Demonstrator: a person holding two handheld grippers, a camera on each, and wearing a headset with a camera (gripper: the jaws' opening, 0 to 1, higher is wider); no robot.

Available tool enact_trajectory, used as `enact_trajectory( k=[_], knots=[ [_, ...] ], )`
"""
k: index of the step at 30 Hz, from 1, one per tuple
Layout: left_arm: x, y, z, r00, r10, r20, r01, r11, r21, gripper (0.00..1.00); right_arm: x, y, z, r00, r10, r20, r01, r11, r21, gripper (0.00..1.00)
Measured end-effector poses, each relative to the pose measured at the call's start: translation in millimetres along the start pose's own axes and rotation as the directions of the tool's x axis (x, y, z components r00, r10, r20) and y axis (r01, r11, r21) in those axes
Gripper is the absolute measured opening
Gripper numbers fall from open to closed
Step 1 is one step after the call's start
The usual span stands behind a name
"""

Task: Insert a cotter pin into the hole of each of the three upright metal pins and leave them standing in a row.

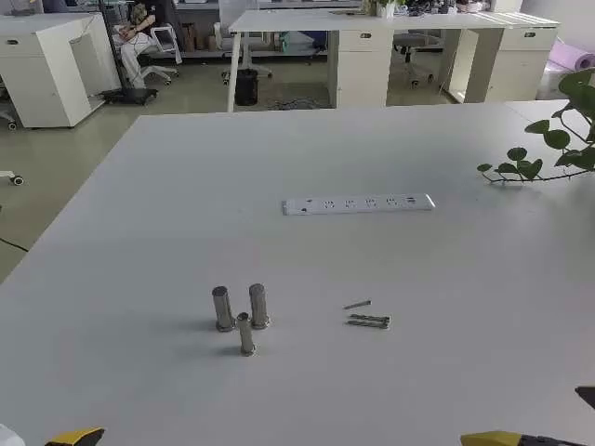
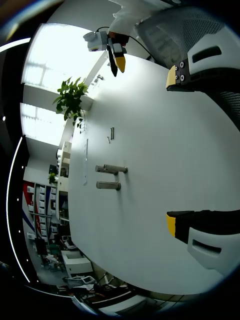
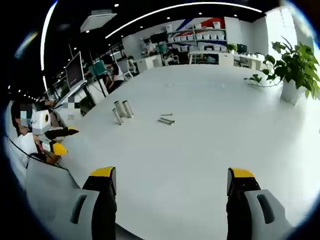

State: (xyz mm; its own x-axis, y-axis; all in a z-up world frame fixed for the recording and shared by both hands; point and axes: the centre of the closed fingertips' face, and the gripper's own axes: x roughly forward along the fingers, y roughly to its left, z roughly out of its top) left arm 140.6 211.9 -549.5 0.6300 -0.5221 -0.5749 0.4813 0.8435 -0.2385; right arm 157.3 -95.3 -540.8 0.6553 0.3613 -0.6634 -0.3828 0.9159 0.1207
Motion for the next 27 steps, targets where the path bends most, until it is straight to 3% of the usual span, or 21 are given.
enact_trajectory(
  k=[15, 18, 20, 27],
  knots=[
    [2.9, -2.6, -11.2, 0.9992, 0.013, -0.037, -0.013, 1.000, 0.016, 0.94, -2.8, -0.9, -9.3, 0.9999, 0.003, -0.014, -0.003, 1.000, 0.028, 0.89],
    [3.6, -7.5, -8.8, 0.9997, -0.006, -0.023, 0.007, 1.000, 0.012, 0.99, -2.2, 1.5, -9.2, 0.9998, 0.012, -0.016, -0.012, 0.999, 0.033, 0.90],
    [3.9, -9.9, -5.8, 0.9999, -0.014, -0.007, 0.014, 1.000, 0.009, 0.99, -2.2, 2.6, -6.1, 1.0000, 0.008, 0.004, -0.008, 1.000, -0.006, 0.91],
    [5.2, -18.5, -1.4, 0.9988, -0.049, 0.003, 0.049, 0.999, -0.015, 0.99, -1.5, 5.5, -6.2, 0.9998, 0.022, 0.002, -0.022, 1.000, 0.000, 0.92]
  ],
)
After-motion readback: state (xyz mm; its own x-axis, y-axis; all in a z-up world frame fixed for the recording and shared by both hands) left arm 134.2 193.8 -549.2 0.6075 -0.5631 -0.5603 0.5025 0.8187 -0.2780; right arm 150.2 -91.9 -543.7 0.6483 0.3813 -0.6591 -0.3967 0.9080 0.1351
